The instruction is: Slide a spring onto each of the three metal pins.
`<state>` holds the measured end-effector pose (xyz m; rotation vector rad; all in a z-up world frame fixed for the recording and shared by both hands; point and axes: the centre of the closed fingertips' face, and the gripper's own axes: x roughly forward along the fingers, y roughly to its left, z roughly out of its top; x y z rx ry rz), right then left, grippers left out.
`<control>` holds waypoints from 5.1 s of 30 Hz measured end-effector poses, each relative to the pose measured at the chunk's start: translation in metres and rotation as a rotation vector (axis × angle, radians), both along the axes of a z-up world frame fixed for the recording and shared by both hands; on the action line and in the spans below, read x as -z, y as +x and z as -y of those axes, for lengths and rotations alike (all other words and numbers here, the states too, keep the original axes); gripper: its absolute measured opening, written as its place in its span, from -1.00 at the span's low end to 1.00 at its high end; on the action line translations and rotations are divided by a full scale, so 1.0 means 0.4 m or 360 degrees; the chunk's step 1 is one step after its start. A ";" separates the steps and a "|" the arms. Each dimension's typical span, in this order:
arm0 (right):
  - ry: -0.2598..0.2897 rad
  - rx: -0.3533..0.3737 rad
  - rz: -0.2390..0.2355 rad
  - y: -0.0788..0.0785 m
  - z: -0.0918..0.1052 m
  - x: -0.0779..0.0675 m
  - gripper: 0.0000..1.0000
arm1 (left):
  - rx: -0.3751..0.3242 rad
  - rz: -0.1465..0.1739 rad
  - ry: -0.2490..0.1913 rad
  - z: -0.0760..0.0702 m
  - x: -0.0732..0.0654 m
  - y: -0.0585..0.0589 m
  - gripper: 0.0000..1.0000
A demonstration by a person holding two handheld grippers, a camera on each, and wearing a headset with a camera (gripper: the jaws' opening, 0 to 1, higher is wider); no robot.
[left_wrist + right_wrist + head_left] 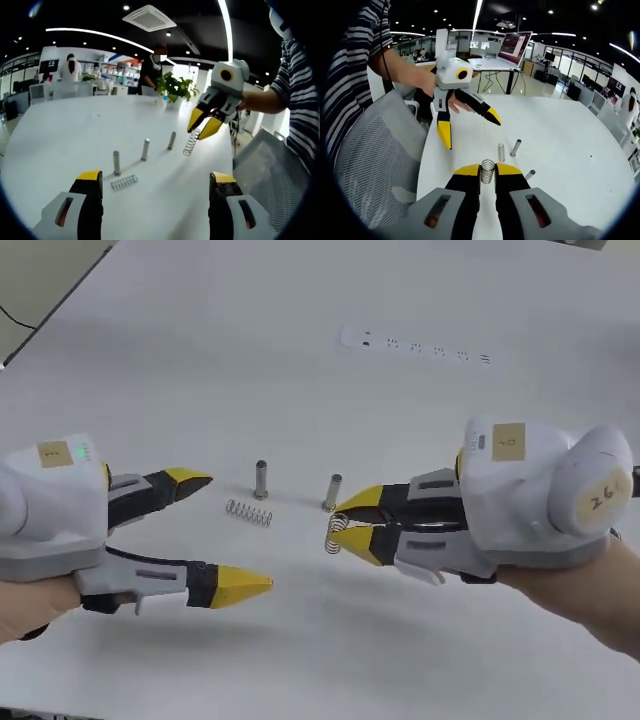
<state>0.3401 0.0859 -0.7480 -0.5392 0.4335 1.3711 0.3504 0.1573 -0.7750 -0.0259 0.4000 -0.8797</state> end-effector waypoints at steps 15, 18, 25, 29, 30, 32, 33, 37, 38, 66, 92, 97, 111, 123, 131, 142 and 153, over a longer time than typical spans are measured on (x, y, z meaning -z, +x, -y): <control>0.0011 0.0182 0.0046 0.069 0.024 0.012 -0.85 | -0.0128 -0.0056 -0.0036 -0.056 0.011 -0.010 0.96; 0.0044 0.0267 0.0062 0.107 0.024 0.002 -0.85 | -0.0138 -0.0051 -0.0040 -0.060 0.007 -0.011 0.96; 0.0100 0.0419 0.0102 0.184 0.016 -0.021 -0.85 | -0.0152 -0.0055 -0.0035 -0.065 0.009 -0.018 0.96; 0.0131 0.0477 0.0082 0.219 0.006 -0.019 -0.85 | -0.0157 -0.0063 -0.0028 -0.069 0.012 -0.024 0.96; 0.0137 0.0492 0.0077 0.225 0.005 -0.018 -0.85 | -0.0162 -0.0065 -0.0031 -0.071 0.012 -0.025 0.96; 0.0139 0.0502 0.0060 0.232 0.000 -0.010 -0.85 | -0.0167 -0.0065 -0.0031 -0.073 0.011 -0.026 0.96; 0.0141 0.0512 0.0051 0.236 -0.002 -0.005 -0.85 | -0.0170 -0.0064 -0.0031 -0.075 0.011 -0.026 0.96; 0.0129 0.0530 0.0019 0.242 -0.005 0.015 -0.85 | -0.0181 -0.0064 -0.0033 -0.081 0.011 -0.027 0.96; 0.0131 0.0533 0.0009 0.242 -0.006 0.019 -0.85 | -0.0183 -0.0065 -0.0033 -0.082 0.011 -0.027 0.96; -0.0109 0.0520 -0.0120 0.220 0.003 0.173 -0.85 | -0.0192 -0.0077 -0.0030 -0.092 0.017 -0.029 0.96; -0.0090 0.0497 -0.0127 0.211 0.003 0.159 -0.69 | -0.0196 -0.0070 -0.0028 -0.098 0.013 -0.029 0.96; -0.0036 0.0510 -0.0153 0.208 0.002 0.145 -0.66 | -0.0195 -0.0074 -0.0027 -0.099 0.013 -0.029 0.96; 0.0148 0.0570 -0.0258 0.184 -0.003 0.085 -0.69 | -0.0186 -0.0069 -0.0008 -0.100 0.012 -0.022 0.96; 0.0199 0.0557 -0.0347 0.147 -0.026 0.076 -0.69 | -0.0138 -0.0060 0.0016 -0.096 -0.007 -0.023 0.96; 0.0142 0.0474 -0.0387 0.118 -0.054 0.071 -0.67 | -0.0088 -0.0072 0.0030 -0.091 -0.007 -0.026 0.96; 0.0046 0.0348 -0.0361 0.090 -0.120 0.057 -0.69 | -0.0024 -0.0060 0.0031 -0.091 -0.020 -0.035 0.96; -0.0123 0.0259 -0.0295 0.088 -0.169 0.089 -0.70 | 0.0017 -0.0054 0.0032 -0.109 -0.031 -0.042 0.96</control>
